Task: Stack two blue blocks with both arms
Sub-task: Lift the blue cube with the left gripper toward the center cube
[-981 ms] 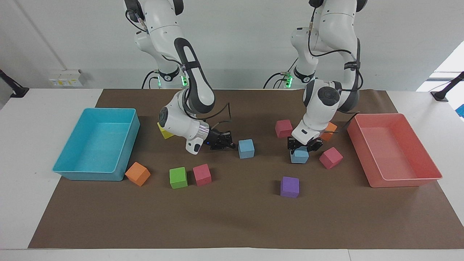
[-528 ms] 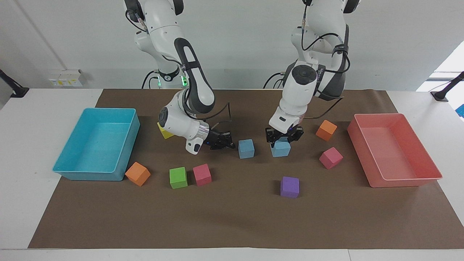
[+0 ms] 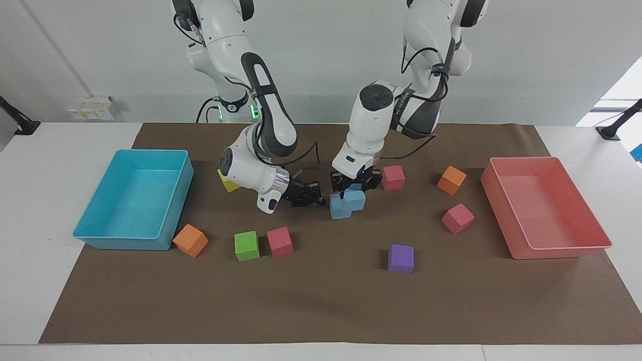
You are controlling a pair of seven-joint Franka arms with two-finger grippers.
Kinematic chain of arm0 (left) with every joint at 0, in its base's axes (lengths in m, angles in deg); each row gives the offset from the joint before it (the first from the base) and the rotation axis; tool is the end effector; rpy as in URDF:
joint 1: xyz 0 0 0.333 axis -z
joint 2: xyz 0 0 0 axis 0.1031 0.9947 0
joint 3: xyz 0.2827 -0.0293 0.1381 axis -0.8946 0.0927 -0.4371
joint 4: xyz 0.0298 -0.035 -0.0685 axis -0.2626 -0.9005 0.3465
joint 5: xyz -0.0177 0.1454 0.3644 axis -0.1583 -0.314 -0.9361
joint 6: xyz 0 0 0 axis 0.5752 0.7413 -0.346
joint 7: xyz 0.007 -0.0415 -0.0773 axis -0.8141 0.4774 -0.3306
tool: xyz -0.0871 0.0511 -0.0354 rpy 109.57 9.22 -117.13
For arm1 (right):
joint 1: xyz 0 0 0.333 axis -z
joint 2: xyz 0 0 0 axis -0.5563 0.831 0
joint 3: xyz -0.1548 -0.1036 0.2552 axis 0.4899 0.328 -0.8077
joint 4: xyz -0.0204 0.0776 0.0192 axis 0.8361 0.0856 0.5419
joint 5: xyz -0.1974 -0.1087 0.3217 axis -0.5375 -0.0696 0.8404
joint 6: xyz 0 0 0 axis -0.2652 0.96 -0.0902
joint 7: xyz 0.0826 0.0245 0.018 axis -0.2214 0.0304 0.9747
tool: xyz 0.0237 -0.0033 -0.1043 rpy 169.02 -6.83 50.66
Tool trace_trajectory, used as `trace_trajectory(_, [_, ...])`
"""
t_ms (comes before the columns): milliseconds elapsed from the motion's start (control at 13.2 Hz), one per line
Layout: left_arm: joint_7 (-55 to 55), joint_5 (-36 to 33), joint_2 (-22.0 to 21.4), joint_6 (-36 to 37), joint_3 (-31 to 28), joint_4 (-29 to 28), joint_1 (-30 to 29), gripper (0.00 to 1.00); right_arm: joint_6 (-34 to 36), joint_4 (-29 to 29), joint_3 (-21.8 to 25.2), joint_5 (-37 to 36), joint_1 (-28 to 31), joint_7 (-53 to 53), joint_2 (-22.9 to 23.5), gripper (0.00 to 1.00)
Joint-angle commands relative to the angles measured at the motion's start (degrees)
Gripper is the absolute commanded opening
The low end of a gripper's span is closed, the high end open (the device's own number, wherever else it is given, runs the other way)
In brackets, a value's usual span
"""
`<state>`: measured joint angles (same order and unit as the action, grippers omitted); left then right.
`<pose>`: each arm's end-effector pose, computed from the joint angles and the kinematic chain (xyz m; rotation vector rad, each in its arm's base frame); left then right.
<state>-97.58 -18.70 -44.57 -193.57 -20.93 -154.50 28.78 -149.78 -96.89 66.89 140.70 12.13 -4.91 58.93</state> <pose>0.5333 -0.3926 0.4136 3.0612 0.0872 0.0723 0.5637 0.2489 0.2745 -2.3530 -0.1472 0.0456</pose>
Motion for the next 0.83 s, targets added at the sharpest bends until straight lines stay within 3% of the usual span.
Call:
trace_trajectory(0, [-1.83, 0.6, 2.2, -1.21, -1.03, 0.77, 1.95, 0.0, -1.25, -1.28, -0.18, 1.89, -0.12, 1.82, -0.92, 0.0])
trace_trajectory(755, [-4.64, 0.52, 1.14, -0.42, -1.12, -2.75, 3.8, 0.0, -1.25, -2.33, -0.18, 1.89, -0.03, 2.26, -1.19, 0.0])
